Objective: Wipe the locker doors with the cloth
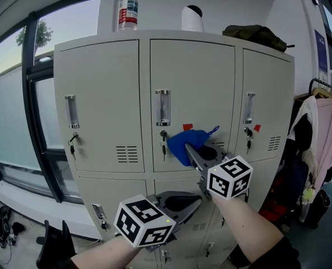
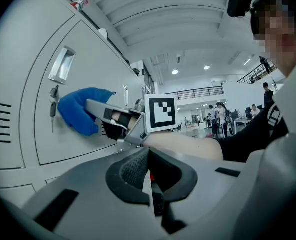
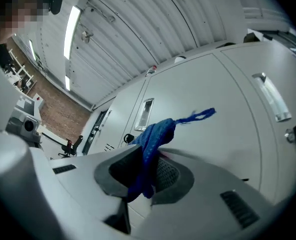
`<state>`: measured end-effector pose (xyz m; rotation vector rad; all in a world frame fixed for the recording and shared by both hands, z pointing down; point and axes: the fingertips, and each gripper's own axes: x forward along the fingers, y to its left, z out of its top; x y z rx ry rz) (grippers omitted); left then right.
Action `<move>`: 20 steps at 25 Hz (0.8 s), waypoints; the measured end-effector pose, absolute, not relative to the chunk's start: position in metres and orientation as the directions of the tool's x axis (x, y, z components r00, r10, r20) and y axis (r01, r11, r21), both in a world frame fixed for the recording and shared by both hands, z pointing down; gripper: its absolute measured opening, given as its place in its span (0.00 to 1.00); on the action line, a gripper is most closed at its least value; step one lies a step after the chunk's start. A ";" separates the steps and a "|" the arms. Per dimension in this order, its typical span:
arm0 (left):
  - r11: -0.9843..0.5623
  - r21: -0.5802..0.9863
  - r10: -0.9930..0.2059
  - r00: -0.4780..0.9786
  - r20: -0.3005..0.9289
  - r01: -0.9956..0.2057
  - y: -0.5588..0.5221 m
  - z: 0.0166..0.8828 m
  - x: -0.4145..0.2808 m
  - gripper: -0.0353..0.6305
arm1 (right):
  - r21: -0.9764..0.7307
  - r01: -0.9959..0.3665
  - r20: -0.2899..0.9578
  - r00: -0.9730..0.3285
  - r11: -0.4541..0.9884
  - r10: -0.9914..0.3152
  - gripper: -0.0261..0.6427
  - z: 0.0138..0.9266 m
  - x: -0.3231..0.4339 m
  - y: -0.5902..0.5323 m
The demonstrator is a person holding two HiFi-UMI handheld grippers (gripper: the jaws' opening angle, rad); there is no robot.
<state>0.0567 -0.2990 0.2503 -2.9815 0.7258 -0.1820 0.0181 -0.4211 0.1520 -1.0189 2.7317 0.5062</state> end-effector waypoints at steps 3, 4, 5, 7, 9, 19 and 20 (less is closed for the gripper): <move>-0.874 -0.093 -0.484 0.869 0.102 -0.477 -0.300 0.251 0.042 0.06 | 0.239 -0.643 -0.287 -0.763 0.728 -0.580 0.11 0.156 -0.004 -0.422; -0.870 -0.093 -0.492 0.865 0.103 -0.484 -0.300 0.252 0.037 0.06 | 0.233 -0.640 -0.292 -0.764 0.732 -0.575 0.11 0.156 -0.009 -0.423; -0.866 -0.094 -0.499 0.861 0.104 -0.491 -0.300 0.252 0.033 0.06 | 0.227 -0.638 -0.297 -0.765 0.736 -0.572 0.11 0.156 -0.012 -0.423; -0.861 -0.093 -0.508 0.855 0.105 -0.500 -0.301 0.253 0.028 0.06 | 0.220 -0.634 -0.303 -0.766 0.741 -0.566 0.11 0.157 -0.017 -0.424; -0.859 -0.092 -0.512 0.853 0.105 -0.504 -0.302 0.254 0.026 0.06 | 0.226 -0.635 -0.305 -0.766 0.739 -0.565 0.11 0.158 -0.018 -0.425; -0.880 -0.088 -0.475 0.874 0.106 -0.467 -0.306 0.256 0.051 0.06 | 0.233 -0.714 -0.306 -0.698 0.660 -0.647 0.11 0.161 0.050 -0.439; -0.883 -0.087 -0.469 0.877 0.106 -0.461 -0.307 0.257 0.055 0.06 | 0.229 -0.729 -0.310 -0.683 0.645 -0.661 0.11 0.160 0.062 -0.441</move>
